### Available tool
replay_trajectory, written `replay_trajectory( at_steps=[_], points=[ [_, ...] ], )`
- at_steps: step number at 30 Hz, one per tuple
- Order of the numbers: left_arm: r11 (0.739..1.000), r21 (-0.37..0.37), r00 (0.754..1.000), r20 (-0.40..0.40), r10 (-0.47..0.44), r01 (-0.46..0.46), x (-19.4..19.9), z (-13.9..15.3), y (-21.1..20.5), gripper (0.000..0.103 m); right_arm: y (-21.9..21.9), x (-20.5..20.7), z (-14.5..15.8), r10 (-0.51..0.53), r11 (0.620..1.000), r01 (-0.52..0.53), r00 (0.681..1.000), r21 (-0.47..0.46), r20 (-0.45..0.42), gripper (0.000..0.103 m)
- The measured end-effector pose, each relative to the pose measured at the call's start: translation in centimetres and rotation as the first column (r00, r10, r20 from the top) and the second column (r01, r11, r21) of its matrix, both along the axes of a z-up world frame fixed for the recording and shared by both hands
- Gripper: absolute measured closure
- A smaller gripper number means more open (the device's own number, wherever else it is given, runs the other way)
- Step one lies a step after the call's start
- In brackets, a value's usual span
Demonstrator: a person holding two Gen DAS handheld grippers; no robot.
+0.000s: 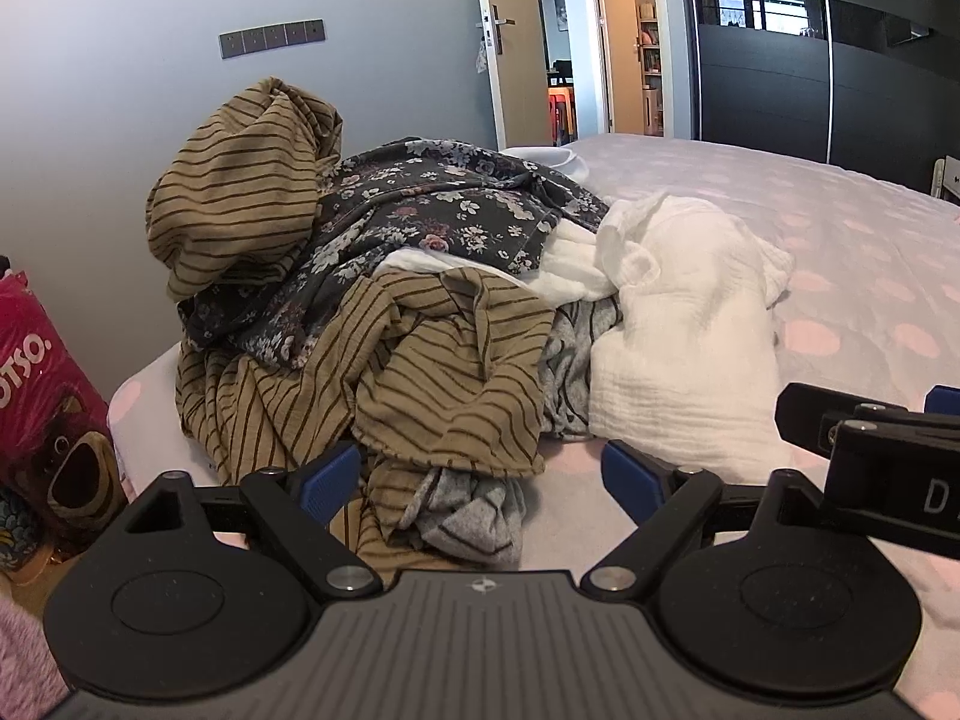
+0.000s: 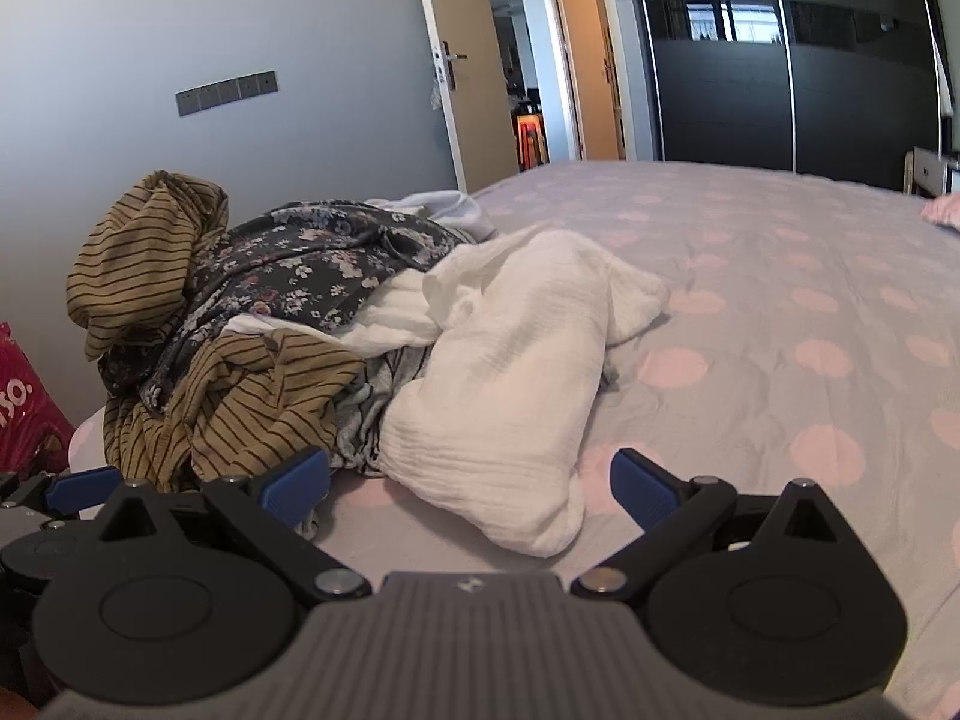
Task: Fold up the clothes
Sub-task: 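Grasp the white crinkled shirt with the right gripper and pull it from the pile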
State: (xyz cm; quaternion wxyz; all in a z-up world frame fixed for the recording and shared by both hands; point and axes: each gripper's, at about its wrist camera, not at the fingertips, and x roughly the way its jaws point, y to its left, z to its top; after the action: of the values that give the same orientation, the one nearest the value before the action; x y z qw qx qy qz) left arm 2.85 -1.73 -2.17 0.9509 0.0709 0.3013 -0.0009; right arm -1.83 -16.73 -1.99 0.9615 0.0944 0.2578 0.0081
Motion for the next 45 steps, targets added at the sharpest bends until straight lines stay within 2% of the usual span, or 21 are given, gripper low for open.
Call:
replay_trajectory(
  at_steps=[3, 5, 9, 14, 16, 20, 21, 22, 25, 28, 34, 36, 38, 43, 45],
  points=[
    [1.000, 0.004, 1.000, 0.002, 0.009, -0.009, 1.2, -0.4, -0.1, 0.016, -0.4, 1.3, -0.4, -0.008, 1.000, 0.008, 1.000, -0.016, -0.014, 0.010],
    [0.999, -0.021, 0.999, 0.000, 0.038, -0.038, 2.1, -0.8, 0.2, 0.016, -0.7, 2.4, -0.6, -0.010, 0.999, 0.009, 1.000, -0.036, -0.029, 0.014],
    [0.998, -0.044, 0.998, -0.033, 0.053, -0.054, 3.5, -1.6, 0.4, 0.018, -1.0, 5.3, -2.2, -0.005, 0.999, 0.000, 0.996, -0.053, -0.093, 0.030],
    [0.996, -0.046, 0.994, -0.077, 0.072, -0.075, 4.8, -2.8, 0.1, 0.025, -1.2, 8.2, -5.3, -0.004, 1.000, -0.001, 0.984, -0.031, -0.181, 0.033],
    [0.996, -0.040, 0.994, -0.090, 0.070, -0.074, 5.2, -3.3, -0.1, 0.030, -1.0, 9.1, -6.3, -0.007, 0.999, 0.001, 0.980, -0.033, -0.201, 0.044],
    [0.997, -0.019, 0.988, -0.139, 0.068, -0.071, 5.9, -4.0, -0.6, 0.030, -0.6, 11.0, -7.2, 0.021, 0.999, -0.028, 0.971, -0.028, -0.238, 0.060],
    [0.998, -0.012, 0.987, -0.146, 0.067, -0.070, 5.9, -4.1, -0.8, 0.030, -0.5, 11.3, -7.3, 0.019, 0.999, -0.030, 0.970, -0.040, -0.244, 0.070],
    [0.998, -0.005, 0.986, -0.152, 0.067, -0.068, 5.9, -4.2, -0.9, 0.030, -0.4, 11.6, -7.3, 0.018, 0.998, -0.032, 0.968, -0.052, -0.250, 0.086],
    [0.998, -0.012, 0.986, -0.156, 0.062, -0.064, 5.7, -4.0, -1.1, 0.030, -0.5, 11.1, -6.4, 0.005, 0.997, -0.023, 0.973, -0.075, -0.233, 0.099],
    [0.998, -0.041, 0.987, -0.157, 0.038, -0.045, 5.2, -3.5, -1.4, 0.033, -1.0, 9.0, -4.5, -0.007, 0.994, -0.013, 0.983, -0.106, -0.185, 0.100],
    [0.993, -0.090, 0.982, -0.167, -0.086, 0.072, 2.9, -1.5, -3.6, 0.034, -3.8, 3.0, -0.9, -0.139, 0.979, 0.111, 0.976, -0.169, -0.165, 0.101],
    [0.987, -0.082, 0.976, -0.158, -0.148, 0.136, 1.6, -0.8, -4.8, 0.035, -5.4, 0.8, 0.0, -0.179, 0.974, 0.149, 0.968, -0.171, -0.174, 0.101],
    [0.978, -0.048, 0.967, -0.150, -0.206, 0.201, 0.4, -0.1, -6.1, 0.036, -6.8, -1.5, 0.8, -0.220, 0.961, 0.180, 0.958, -0.212, -0.186, 0.101],
    [0.948, -0.093, 0.940, -0.134, -0.314, 0.304, -1.6, 1.3, -8.4, 0.037, -10.6, -7.1, 2.1, -0.311, 0.931, 0.247, 0.921, -0.268, -0.235, 0.101],
    [0.942, -0.118, 0.935, -0.133, -0.328, 0.314, -1.9, 1.5, -9.2, 0.037, -12.1, -8.9, 2.1, -0.368, 0.907, 0.289, 0.898, -0.307, -0.242, 0.101]
  ],
)
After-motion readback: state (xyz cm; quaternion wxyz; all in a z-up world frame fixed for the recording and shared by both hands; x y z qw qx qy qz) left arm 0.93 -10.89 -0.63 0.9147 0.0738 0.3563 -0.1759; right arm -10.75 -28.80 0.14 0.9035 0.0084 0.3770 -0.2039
